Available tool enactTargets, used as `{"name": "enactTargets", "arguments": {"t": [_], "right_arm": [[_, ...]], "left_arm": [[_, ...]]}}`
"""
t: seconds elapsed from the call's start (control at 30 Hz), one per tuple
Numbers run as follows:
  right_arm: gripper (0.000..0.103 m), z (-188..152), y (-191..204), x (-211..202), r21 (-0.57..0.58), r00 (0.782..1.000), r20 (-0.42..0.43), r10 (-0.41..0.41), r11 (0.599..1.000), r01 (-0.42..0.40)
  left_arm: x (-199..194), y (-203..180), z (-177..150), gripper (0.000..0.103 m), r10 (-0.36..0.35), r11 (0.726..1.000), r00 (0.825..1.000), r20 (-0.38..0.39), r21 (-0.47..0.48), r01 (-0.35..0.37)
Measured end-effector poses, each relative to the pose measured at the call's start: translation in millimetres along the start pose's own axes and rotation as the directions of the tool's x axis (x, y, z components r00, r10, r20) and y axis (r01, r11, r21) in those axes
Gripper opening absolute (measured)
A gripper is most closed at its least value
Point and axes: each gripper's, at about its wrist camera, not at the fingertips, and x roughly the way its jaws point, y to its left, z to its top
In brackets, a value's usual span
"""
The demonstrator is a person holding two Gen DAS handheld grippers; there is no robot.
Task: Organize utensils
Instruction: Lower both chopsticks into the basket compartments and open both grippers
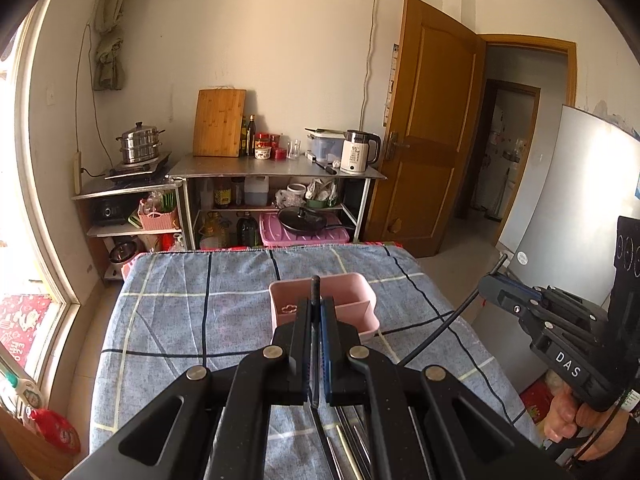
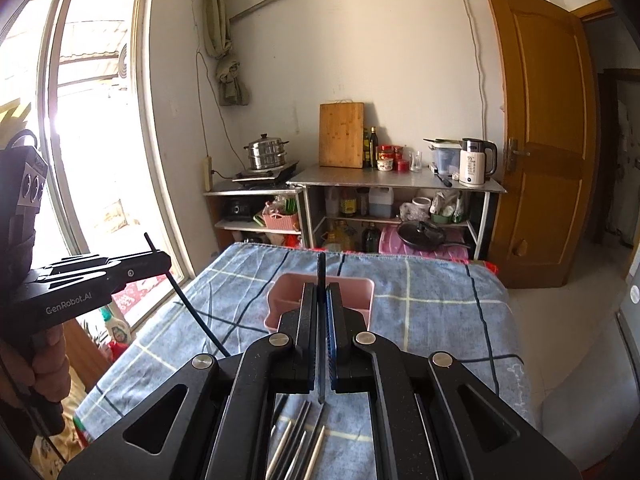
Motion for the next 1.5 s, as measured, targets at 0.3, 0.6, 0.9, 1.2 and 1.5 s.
{"name": "enactTargets", "arguments": {"t": [0.3,0.6,0.9,1.2,1.5], "right_arm": [[0.004,35.8,1.7,22.1,0.034,0.998,0.061,0.032,0.999,-0.034],[0.004,40.3,-8.6,61.4,0.090,0.998,0.043,0.041,0.995,-0.045],[0.004,14.1,-34.8,112.0,0.194,0.996,-0.065,0.067,0.980,-0.053],[0.005,-7.1,-46.9,143.9,0.234,0.986,-0.147,0.084,0.971,-0.048],[0.025,-7.3,-52.0,129.0,0.224,0.991,-0.123,0.060,0.974,-0.031]], "left_arm": [[10.0,9.8,46.3,0.004,0.013,1.000,0.997,0.074,-0.025,-0.011],[52.9,38.1,55.7,0.004,0.011,0.995,0.999,0.042,-0.102,-0.006],[115.8,69.8,28.6,0.004,-0.005,0.981,0.996,-0.085,-0.196,-0.012],[150.9,80.0,8.4,0.004,-0.018,0.976,0.990,-0.137,-0.217,-0.013],[134.2,86.0,7.5,0.022,-0.011,0.973,0.997,-0.072,-0.230,-0.006]]}}
